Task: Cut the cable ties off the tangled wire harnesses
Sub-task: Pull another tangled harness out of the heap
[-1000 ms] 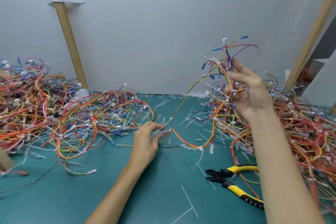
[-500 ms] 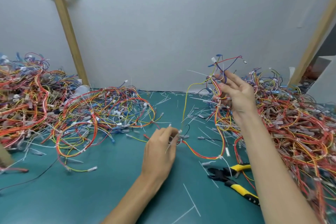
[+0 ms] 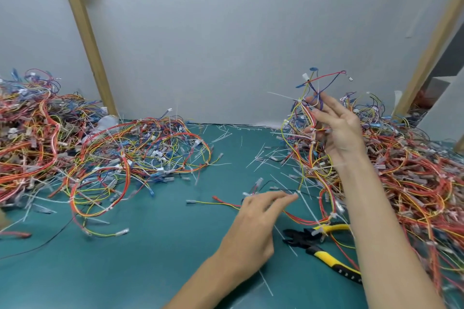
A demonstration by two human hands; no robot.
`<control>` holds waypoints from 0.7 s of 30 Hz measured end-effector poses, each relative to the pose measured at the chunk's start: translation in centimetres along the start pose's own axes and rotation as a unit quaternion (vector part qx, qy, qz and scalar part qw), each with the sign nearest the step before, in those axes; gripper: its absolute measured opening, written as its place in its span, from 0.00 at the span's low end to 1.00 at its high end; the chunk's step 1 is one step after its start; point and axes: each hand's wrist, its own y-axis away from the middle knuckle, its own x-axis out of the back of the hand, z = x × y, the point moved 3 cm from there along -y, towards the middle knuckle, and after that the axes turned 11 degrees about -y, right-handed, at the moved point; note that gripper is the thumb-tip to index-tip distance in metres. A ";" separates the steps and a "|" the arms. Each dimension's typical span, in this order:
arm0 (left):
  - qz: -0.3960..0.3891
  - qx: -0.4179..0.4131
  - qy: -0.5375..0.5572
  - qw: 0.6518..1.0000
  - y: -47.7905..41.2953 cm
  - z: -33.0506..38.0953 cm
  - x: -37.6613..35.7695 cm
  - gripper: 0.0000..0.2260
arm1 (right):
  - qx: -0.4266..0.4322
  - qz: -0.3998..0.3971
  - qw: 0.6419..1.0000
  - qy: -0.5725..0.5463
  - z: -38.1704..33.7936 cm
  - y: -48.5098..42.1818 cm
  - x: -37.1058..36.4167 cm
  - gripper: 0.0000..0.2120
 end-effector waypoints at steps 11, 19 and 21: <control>-0.068 0.136 0.141 0.978 -0.5 -4.2 1.3 0.25 | -0.068 -0.042 0.992 -0.095 1.6 0.2 -1.1 0.14; -0.105 0.159 0.197 0.962 -0.5 -4.8 0.8 0.33 | -0.124 -0.114 0.976 -0.141 4.5 1.3 -2.7 0.29; -0.123 0.162 0.208 0.957 -0.5 -5.0 0.8 0.32 | -0.130 -0.123 0.973 -0.148 4.8 1.4 -2.8 0.26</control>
